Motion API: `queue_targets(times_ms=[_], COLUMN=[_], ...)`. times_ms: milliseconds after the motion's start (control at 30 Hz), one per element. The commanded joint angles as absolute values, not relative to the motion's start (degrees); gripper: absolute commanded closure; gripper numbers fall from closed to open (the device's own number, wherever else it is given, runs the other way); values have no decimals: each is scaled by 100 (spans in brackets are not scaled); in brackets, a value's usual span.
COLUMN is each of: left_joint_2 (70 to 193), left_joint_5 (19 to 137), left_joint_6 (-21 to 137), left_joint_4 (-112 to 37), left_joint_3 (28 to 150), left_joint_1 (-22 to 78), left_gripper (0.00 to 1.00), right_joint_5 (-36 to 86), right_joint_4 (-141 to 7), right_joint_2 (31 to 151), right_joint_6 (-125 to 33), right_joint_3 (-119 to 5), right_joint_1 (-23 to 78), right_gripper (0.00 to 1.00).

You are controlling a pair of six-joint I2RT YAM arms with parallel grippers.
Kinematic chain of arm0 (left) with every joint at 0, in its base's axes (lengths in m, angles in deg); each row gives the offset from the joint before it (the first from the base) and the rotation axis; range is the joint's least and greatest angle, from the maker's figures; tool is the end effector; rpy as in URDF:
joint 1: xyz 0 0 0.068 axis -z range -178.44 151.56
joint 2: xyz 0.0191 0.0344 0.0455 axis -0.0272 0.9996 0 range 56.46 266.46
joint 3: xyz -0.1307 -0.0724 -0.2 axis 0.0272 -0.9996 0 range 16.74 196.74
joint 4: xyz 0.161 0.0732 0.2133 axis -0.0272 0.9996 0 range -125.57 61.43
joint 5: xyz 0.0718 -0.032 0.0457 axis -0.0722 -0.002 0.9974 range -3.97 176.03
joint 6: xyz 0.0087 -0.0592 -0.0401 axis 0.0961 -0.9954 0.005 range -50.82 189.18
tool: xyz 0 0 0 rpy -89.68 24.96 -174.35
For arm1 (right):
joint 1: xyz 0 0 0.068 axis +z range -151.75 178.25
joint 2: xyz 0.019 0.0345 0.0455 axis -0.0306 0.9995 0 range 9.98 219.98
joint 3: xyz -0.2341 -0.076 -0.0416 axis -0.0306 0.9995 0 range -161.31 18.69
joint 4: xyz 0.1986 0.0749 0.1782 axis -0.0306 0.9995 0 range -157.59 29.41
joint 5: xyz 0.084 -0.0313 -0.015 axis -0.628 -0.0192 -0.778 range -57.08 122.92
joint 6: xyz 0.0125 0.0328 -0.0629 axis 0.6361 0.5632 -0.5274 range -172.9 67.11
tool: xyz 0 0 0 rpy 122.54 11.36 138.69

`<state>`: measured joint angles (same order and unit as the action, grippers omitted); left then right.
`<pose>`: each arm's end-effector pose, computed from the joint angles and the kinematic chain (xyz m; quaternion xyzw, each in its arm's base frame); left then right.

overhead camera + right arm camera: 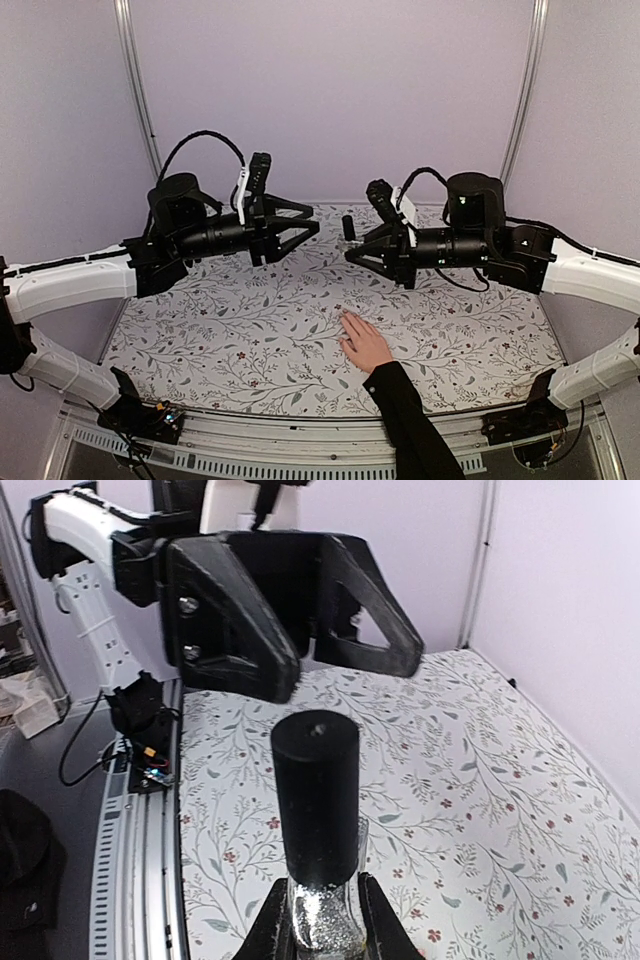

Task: Paint the nails
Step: Screw the nail polish bottle.

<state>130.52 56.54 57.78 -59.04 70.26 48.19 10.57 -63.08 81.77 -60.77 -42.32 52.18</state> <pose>0.2162 -0.2716 0.3150 0.3775 0.5790 -0.4934 0.5280 0.1806 0.2865 0.3174 -0.5015 0.6087 0.3746 0.4875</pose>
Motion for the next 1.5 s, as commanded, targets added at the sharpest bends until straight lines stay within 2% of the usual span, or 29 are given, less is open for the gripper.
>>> queue_targets(times_ms=[0, 300, 667, 867, 1300, 1467], left_joint_2=[12966, 13666, 14568, 14856, 14779, 14600], left_joint_5=[6241, 6828, 7328, 7343, 6842, 6495], left_joint_6=[5498, 5376, 5265, 5221, 5353, 5489], left_joint_4=[-6051, -5996, -5799, -5729, -5603, -5638], left_joint_3=[7020, 7609, 8398, 8606, 8420, 8270], left_joint_1=[4776, 5161, 5406, 5447, 5448, 5431], left_gripper=[50, 50, 52, 61, 99, 100], right_joint_5=[2266, 3495, 3798, 3807, 3687, 3244], right_joint_4=[-6428, -6393, -6325, -6294, -6272, -6373], right_joint_2=[8363, 8742, 8938, 8995, 8872, 8760], right_joint_6=[-5751, -5132, -4876, -4894, -4946, -5004], right_joint_3=[-4426, -4566, -4600, -4618, -4682, -4637], right_joint_1=[5188, 5189, 5219, 5243, 5243, 5234], right_gripper=[100, 100, 100, 100, 100, 100])
